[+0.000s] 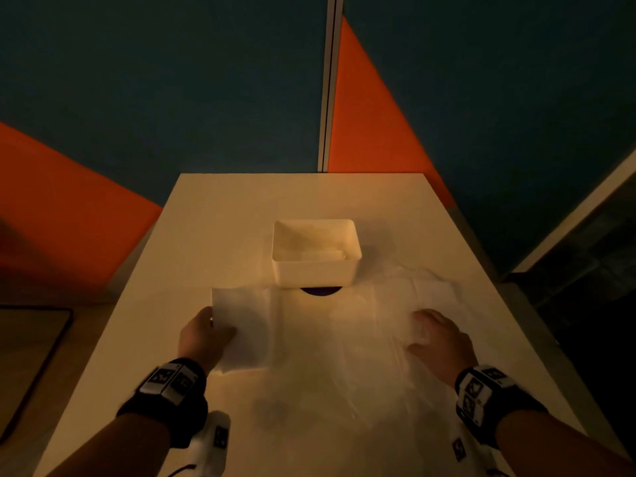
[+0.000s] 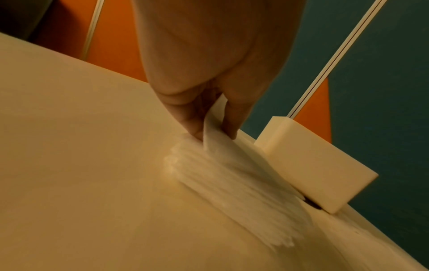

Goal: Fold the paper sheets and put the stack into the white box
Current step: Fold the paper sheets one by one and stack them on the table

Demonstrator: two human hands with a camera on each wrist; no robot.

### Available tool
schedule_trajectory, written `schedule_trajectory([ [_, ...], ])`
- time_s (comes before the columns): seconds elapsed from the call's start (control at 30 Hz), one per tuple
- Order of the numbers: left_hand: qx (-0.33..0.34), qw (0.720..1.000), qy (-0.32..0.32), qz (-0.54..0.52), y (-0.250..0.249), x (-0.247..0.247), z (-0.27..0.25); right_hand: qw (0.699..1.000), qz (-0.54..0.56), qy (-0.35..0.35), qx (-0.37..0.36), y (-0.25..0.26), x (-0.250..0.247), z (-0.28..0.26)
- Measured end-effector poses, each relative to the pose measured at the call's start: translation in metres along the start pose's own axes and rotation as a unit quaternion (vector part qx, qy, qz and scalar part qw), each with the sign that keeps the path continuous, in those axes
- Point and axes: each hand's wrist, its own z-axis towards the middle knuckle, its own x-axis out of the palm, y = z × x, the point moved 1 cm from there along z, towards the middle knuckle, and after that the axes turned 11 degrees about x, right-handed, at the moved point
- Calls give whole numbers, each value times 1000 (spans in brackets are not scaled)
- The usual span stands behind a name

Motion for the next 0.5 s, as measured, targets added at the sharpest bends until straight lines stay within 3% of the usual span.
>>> schedule_trajectory([
  [0.27,15,998,45,-37,-7,-1,1,1000,-2,-20,2,7,2,4],
  [0.5,23,998,59,16,-6,1,6,998,25,-49,20,10,-1,4],
])
